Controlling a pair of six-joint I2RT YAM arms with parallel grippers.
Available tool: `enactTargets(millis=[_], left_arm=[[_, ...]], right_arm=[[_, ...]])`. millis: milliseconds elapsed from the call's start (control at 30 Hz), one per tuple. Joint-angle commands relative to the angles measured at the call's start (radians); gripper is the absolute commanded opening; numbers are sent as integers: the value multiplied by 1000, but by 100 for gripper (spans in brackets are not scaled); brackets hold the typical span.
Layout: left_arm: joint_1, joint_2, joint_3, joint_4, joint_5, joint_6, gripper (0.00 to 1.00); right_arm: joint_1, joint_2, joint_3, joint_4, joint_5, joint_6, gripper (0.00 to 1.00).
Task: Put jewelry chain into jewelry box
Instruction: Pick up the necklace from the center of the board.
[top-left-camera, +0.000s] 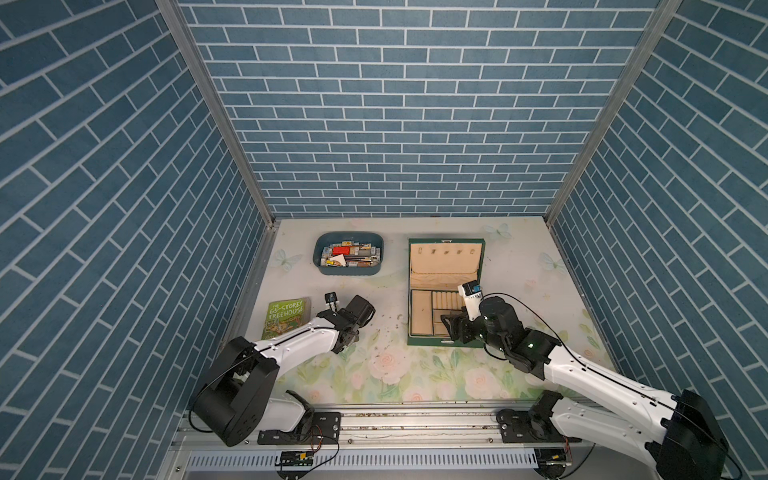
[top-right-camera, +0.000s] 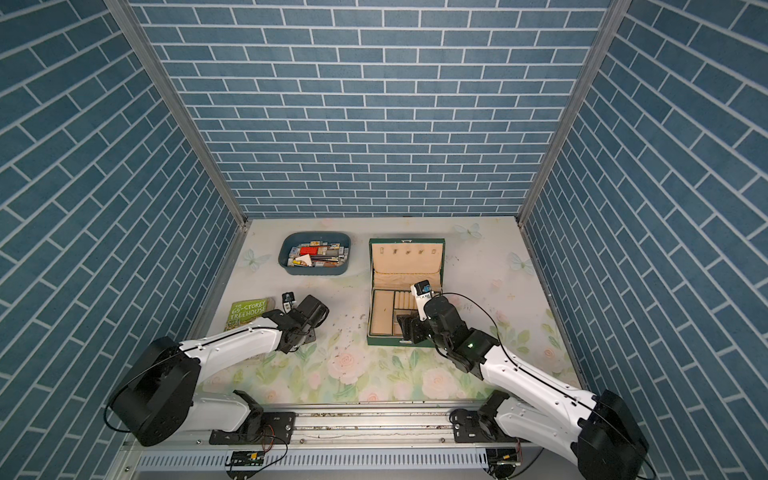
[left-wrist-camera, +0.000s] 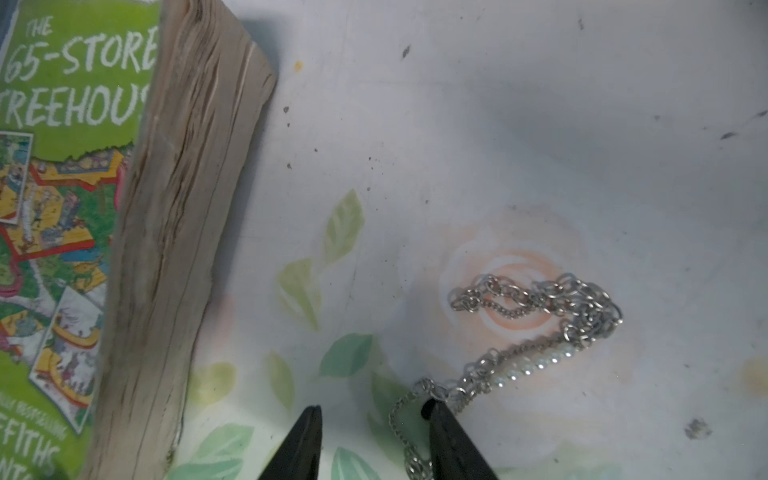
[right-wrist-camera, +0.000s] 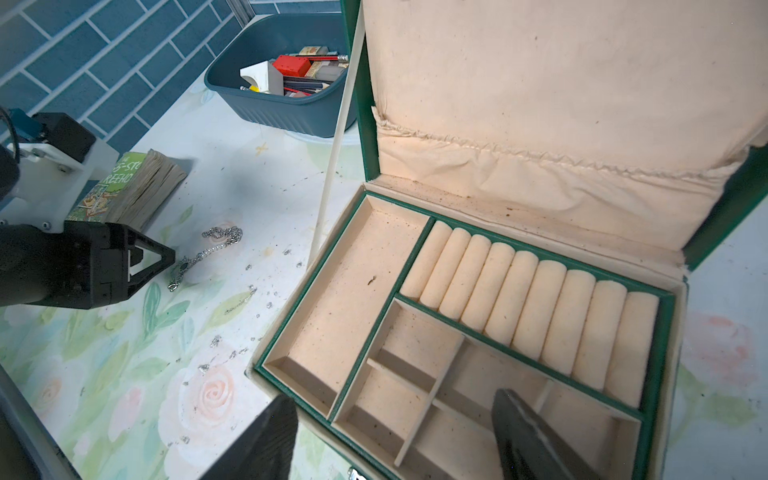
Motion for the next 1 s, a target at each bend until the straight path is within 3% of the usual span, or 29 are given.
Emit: enactTargets(millis=[0, 200, 967], left_arm=[[22, -4, 2, -4, 22, -5, 43], [49, -2, 5, -4, 28, 2, 36], [65, 61, -24, 111, 167, 77, 39]], right_arm=[[5, 7, 8, 27, 22, -31, 78], [5, 25, 12, 37, 20, -33, 78], [6, 42, 11, 55, 25, -25, 80]])
